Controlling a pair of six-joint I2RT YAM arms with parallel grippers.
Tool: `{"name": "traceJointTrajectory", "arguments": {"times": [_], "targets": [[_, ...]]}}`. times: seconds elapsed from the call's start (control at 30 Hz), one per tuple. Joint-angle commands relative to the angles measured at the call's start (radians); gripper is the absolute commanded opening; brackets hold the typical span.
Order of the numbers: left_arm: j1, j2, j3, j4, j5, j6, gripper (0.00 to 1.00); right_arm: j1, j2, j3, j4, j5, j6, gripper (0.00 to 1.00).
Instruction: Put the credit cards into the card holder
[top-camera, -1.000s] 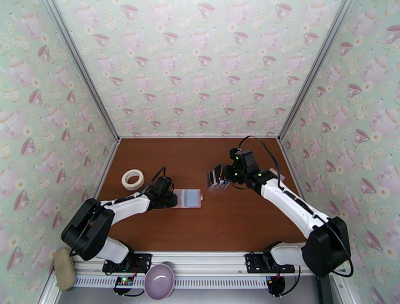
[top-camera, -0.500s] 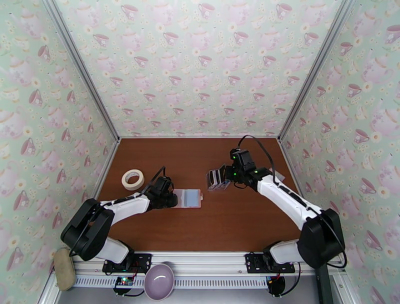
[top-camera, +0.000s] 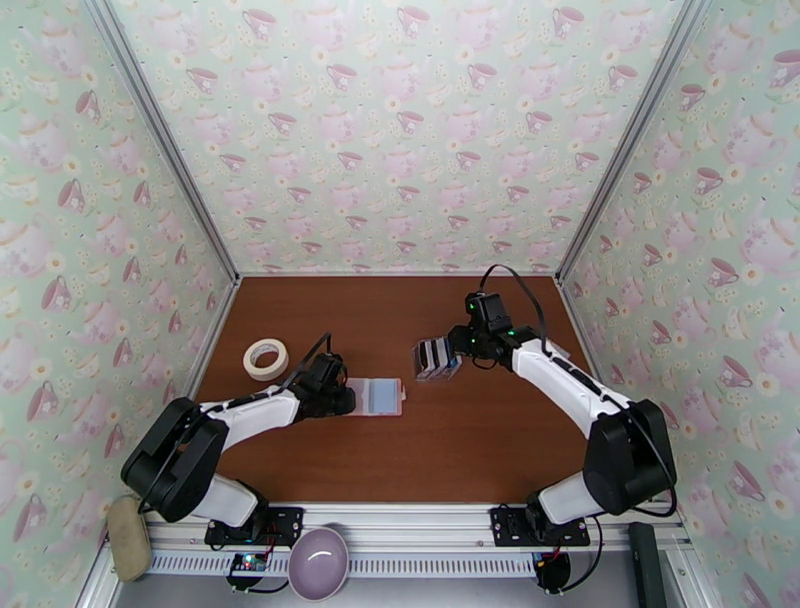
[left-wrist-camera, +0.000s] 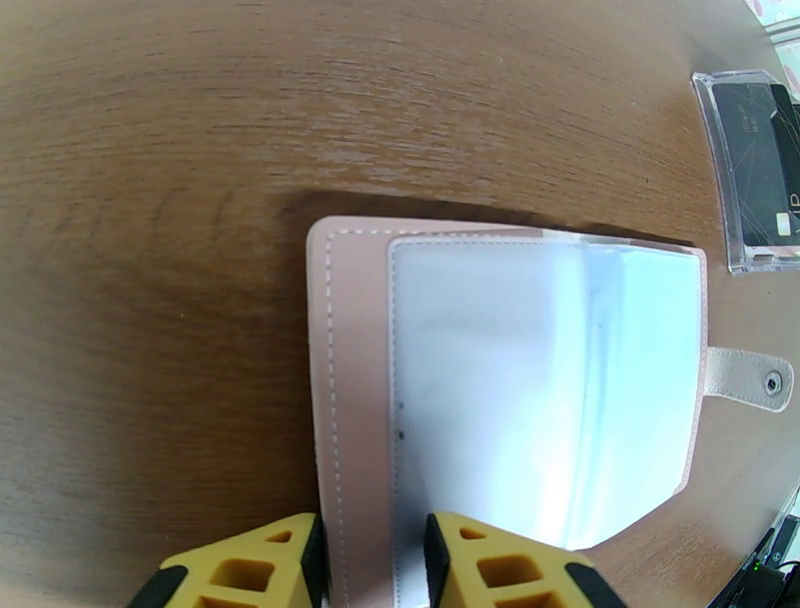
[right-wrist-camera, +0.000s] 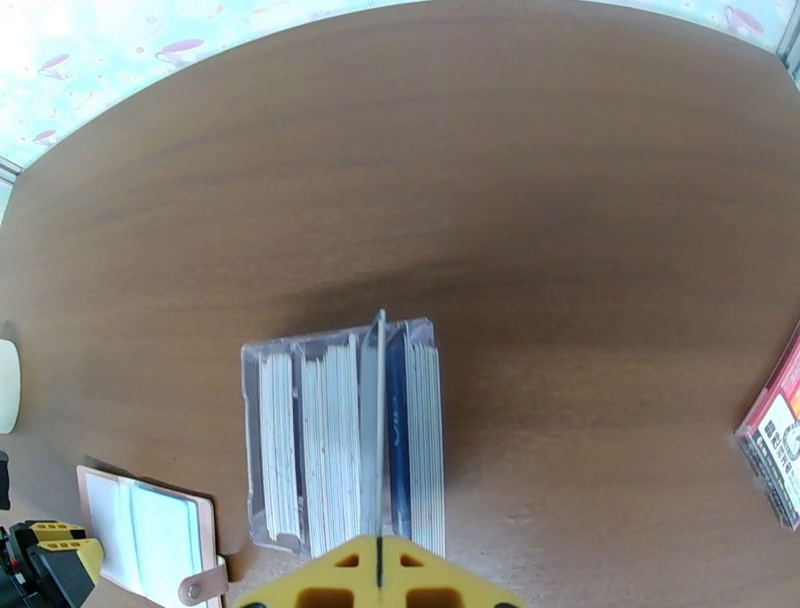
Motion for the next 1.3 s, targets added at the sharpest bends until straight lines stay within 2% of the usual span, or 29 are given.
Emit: {"name": "traceJointTrajectory", "arguments": {"times": [0.0,0.8,1.27], "targets": [[0.008,0.007,-0.011,0.022,0.015,-0.002,0.34,-0.008,0.022,0.027,0.008,0.003,-0.023,0.0],[0.009,0.027,-0.033,0.065,0.025,-0.012,0.34,-0.021,0.091,0.076,-0.044,0.002,-0.019,0.0],[0.008,0.03,-0.014,0.049,0.029,-0.008,0.34,0.064,0.108,0.114,-0.112,0.12,-0.009,0.0]]}}
